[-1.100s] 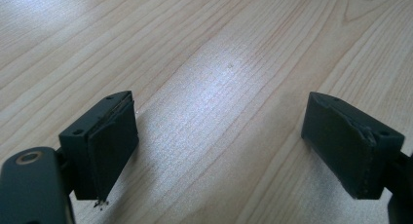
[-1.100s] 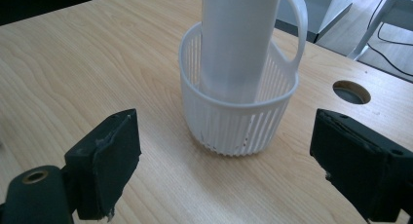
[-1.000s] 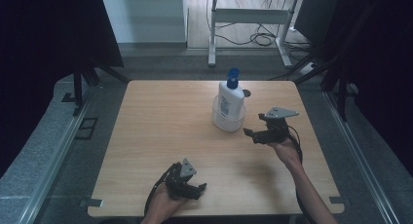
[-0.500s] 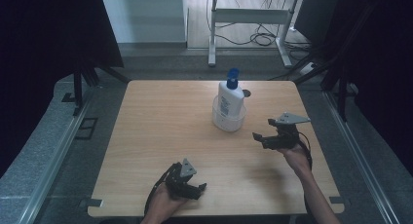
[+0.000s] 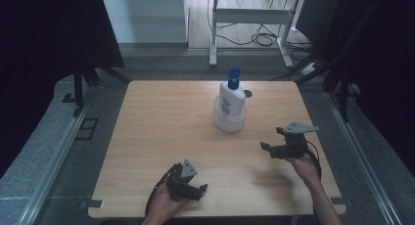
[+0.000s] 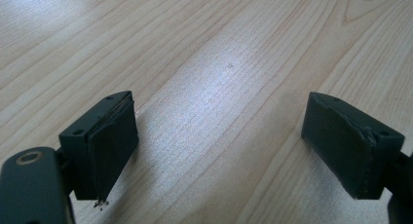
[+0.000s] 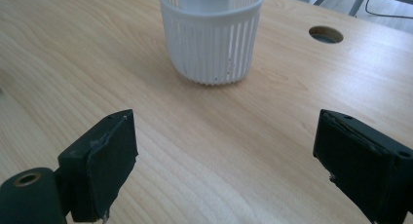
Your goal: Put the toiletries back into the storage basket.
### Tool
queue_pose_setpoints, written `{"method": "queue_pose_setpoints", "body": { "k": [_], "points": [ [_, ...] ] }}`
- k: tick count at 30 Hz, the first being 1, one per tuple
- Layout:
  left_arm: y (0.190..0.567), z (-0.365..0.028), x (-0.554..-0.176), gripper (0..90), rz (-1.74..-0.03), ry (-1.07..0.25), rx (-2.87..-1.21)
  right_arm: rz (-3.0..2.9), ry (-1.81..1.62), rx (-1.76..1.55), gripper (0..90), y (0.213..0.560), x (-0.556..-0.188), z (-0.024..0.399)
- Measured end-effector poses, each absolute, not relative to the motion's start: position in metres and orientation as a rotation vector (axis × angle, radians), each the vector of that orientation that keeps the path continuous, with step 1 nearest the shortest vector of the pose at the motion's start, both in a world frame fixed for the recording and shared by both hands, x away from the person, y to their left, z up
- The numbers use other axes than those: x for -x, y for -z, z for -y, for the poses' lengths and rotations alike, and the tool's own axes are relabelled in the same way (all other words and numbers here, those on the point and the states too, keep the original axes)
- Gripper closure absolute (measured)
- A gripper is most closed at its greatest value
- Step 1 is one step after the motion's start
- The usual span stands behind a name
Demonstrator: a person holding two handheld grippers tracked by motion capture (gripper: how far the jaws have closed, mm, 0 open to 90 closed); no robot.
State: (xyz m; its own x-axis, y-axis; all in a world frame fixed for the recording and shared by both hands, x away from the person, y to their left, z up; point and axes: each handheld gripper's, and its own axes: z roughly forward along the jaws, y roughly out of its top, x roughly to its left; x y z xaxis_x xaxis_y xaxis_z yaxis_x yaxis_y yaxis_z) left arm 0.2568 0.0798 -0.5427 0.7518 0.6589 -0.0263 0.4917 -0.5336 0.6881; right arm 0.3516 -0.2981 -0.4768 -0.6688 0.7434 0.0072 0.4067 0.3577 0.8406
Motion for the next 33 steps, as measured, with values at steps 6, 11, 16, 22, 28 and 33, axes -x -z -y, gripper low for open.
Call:
{"method": "queue_pose_setpoints", "body": {
  "k": [6, 11, 16, 22, 28, 33],
  "points": [
    [0.543, -0.079, -0.257, 12.7, -0.863, -0.306, -2.241, -2.268, -1.216, -1.034, 7.6, 0.490, -0.344, 0.303],
    [0.543, -0.080, -0.257, 12.7, -0.863, -0.308, -2.242, -2.277, -1.200, -1.059, 7.3, 0.498, -0.339, 0.310],
    [0.543, -0.080, -0.257, 12.7, -0.863, -0.307, -2.242, -2.280, -1.187, -1.080, 7.1, 0.503, -0.336, 0.315],
    [0.543, -0.080, -0.256, 12.7, -0.864, -0.308, -2.241, -2.308, -1.153, -1.098, 6.5, 0.514, -0.332, 0.317],
    [0.543, -0.080, -0.256, 12.7, -0.866, -0.308, -2.241, -2.355, -1.087, -1.098, 3.4, 0.526, -0.326, 0.317],
    [0.543, -0.080, -0.256, 12.7, -0.866, -0.307, -2.241, -2.393, -1.037, -1.101, 0.0, 0.534, -0.322, 0.317]
  ]
}}
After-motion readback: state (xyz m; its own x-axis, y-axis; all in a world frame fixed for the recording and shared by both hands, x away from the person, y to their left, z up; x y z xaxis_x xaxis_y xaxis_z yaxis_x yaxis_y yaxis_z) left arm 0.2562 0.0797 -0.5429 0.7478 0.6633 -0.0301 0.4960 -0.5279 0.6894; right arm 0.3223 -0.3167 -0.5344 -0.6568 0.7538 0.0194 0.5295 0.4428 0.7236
